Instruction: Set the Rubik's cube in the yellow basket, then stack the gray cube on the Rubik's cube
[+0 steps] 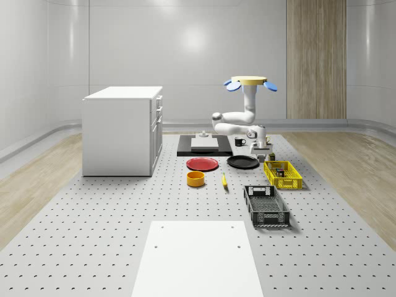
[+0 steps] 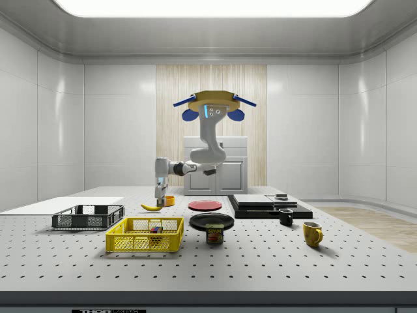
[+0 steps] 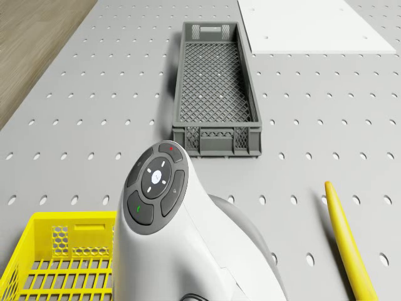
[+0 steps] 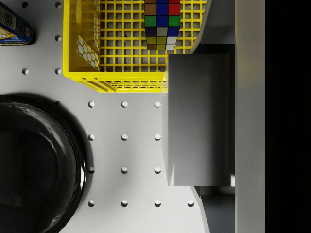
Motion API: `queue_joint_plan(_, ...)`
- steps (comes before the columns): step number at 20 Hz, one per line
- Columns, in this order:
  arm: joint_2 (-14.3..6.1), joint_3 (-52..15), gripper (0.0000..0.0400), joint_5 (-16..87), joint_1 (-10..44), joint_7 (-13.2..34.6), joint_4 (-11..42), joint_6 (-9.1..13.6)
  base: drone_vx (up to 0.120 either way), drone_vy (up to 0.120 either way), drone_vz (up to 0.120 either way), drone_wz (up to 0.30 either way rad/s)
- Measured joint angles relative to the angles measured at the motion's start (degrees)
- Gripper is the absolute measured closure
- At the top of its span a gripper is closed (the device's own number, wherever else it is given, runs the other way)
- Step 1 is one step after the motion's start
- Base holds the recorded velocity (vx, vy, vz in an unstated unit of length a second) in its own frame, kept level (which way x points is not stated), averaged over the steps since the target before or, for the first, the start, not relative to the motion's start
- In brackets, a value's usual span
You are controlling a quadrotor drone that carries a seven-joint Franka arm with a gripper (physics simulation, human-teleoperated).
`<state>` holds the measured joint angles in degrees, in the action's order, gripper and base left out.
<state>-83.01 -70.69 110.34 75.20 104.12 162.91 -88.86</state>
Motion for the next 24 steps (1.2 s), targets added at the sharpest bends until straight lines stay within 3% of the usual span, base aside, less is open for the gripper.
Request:
queue_joint_plan(11,-0.2,-0.04,0.015,-0.09,0.08,0.06,-0.01,-0.19,-0.029,0.12,0.0,0.0)
queue_joint_plan(20,-0.36,-0.07,0.015,-0.16,0.13,0.11,-0.02,-0.33,0.0,0.12,-0.084,0.0)
queue_joint_plan(24,-0.42,-0.08,0.015,-0.19,0.16,0.12,-0.03,-0.39,0.0,0.12,0.0,0.0)
